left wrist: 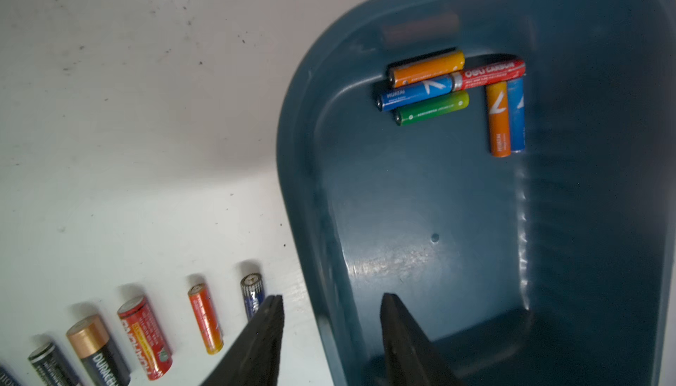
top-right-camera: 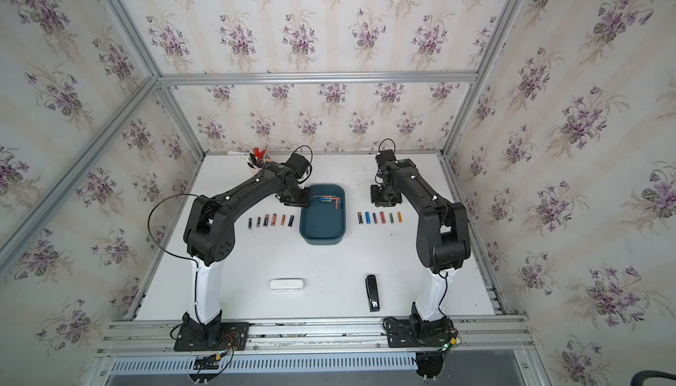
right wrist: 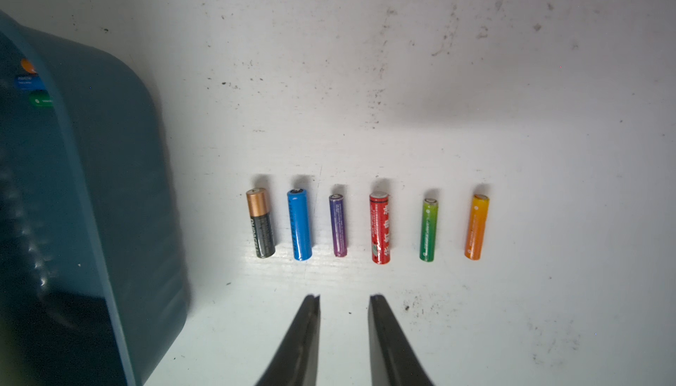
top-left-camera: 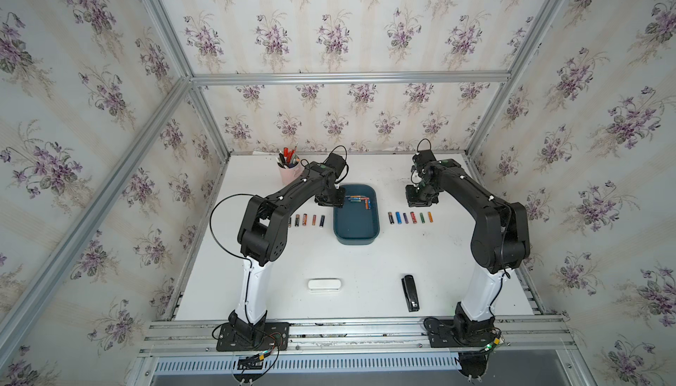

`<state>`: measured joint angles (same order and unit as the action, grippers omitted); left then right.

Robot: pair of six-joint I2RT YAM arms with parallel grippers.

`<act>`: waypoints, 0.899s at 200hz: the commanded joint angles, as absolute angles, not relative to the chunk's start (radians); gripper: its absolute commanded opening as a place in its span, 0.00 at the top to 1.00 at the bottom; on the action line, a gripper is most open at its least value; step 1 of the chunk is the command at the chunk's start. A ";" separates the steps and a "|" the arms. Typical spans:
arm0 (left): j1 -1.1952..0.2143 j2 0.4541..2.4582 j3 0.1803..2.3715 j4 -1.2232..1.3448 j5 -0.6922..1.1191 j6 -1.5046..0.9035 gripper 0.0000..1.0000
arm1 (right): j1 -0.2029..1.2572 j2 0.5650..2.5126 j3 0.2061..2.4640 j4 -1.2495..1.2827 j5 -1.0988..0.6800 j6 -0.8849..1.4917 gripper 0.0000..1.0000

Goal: Take the batteries out of the storage box
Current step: Adjust the storage box at the center of the board.

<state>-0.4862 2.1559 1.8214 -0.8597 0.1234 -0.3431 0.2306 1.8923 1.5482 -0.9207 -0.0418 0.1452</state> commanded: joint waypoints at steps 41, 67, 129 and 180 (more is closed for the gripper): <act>-0.489 2.280 1.962 -0.971 0.101 -0.348 0.74 | 0.231 1.887 1.547 -0.924 -0.038 0.123 0.71; -0.489 2.276 1.968 -0.980 0.099 -0.359 0.78 | 0.230 1.888 1.546 -0.917 -0.044 0.120 0.71; -0.488 2.291 2.054 -1.077 0.082 -0.338 0.95 | 0.225 1.866 1.494 -0.878 -0.059 0.114 0.71; -0.503 2.291 2.208 -1.248 0.012 -0.337 0.96 | 0.217 1.853 1.465 -0.850 -0.078 0.111 0.71</act>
<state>-0.4961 2.2883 2.1418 -1.1244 0.0635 -0.3401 0.2192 1.8614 1.4662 -0.8776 -0.0650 0.1215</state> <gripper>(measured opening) 0.097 0.289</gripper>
